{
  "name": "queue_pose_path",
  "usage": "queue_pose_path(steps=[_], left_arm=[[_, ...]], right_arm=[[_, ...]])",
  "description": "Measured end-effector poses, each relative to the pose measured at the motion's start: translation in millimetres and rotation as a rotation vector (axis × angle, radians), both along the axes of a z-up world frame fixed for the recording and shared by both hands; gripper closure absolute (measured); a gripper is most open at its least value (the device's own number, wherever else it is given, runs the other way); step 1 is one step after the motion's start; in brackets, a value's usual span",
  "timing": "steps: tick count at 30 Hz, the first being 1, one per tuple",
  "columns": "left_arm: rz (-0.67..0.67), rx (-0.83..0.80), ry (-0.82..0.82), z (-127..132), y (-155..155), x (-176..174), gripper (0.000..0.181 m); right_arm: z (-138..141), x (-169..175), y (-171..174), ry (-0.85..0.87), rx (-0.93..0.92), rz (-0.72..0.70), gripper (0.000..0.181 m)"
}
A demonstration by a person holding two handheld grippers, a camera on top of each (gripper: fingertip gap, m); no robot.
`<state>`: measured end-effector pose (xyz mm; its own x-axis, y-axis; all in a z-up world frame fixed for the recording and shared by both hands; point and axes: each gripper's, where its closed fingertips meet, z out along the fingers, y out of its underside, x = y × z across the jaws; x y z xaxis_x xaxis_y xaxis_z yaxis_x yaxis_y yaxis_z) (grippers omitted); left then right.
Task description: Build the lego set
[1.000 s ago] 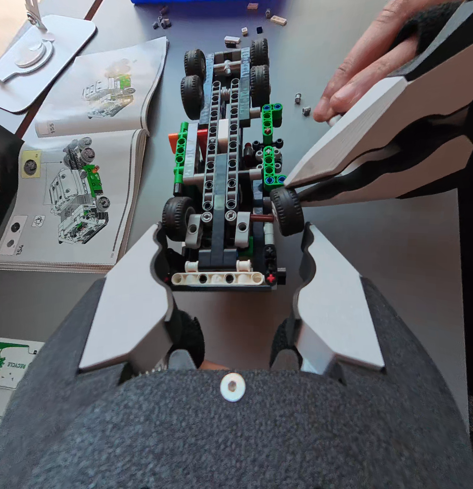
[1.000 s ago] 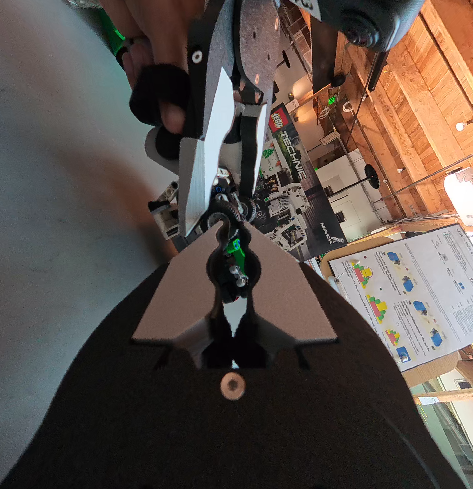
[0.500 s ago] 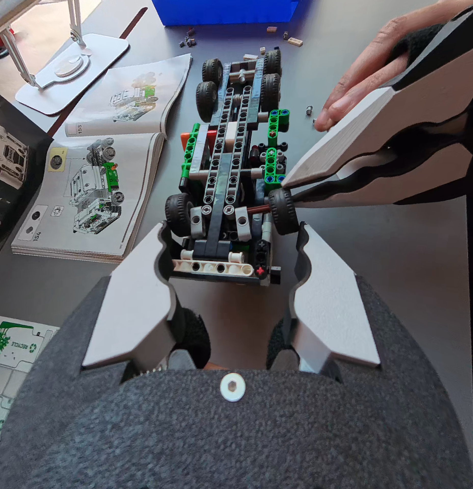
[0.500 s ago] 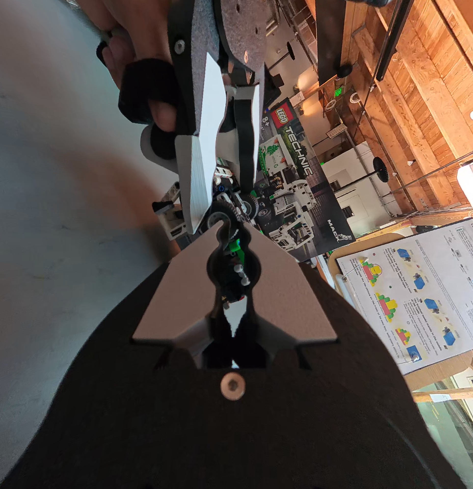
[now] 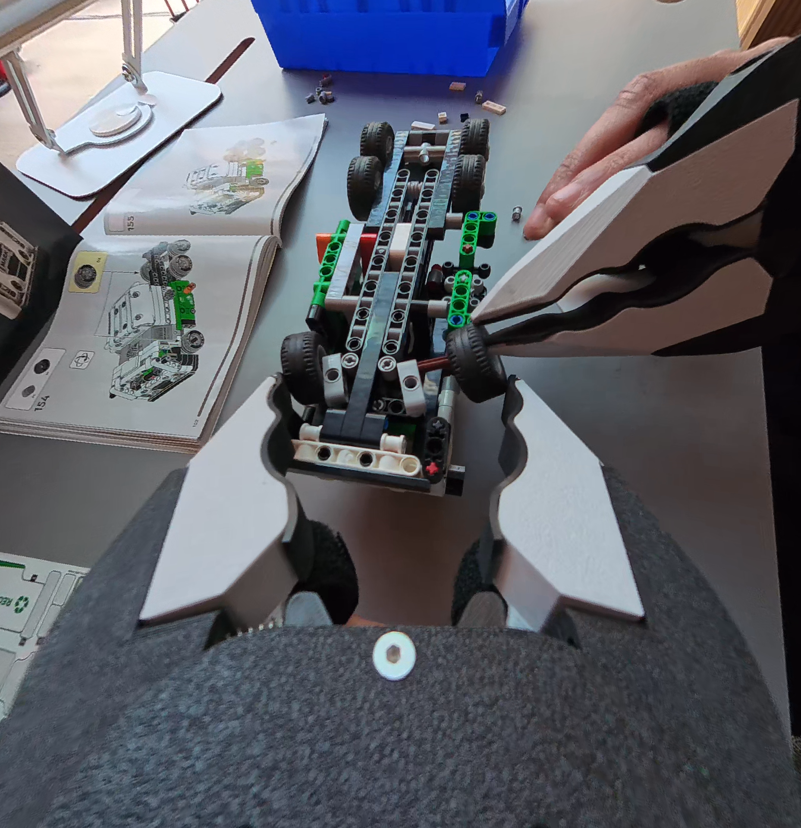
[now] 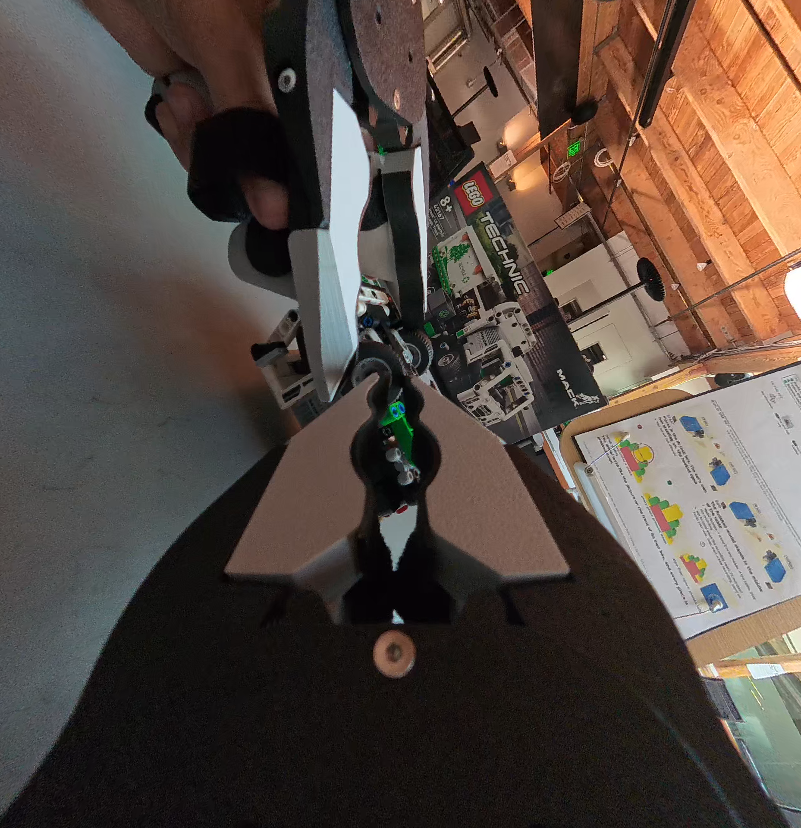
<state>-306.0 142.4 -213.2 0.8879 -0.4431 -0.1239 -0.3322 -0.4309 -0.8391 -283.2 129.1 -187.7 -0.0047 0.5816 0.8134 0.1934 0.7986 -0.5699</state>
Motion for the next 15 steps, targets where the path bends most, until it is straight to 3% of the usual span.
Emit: queue_pose_path(steps=[6,12,15], left_arm=[[-0.022,0.015,-0.026,1.7,-3.8,-0.1,0.102],[-0.002,0.027,0.011,-0.9,-1.0,1.5,0.093],[0.007,0.035,0.017,0.0,0.0,-0.5,0.097]], right_arm=[[5.4,2.5,-2.2,0.037,0.016,0.009,0.181],[-0.6,5.1,-0.2,0.032,0.065,0.003,0.181],[-4.9,7.3,0.8,0.016,0.047,0.004,0.181]])
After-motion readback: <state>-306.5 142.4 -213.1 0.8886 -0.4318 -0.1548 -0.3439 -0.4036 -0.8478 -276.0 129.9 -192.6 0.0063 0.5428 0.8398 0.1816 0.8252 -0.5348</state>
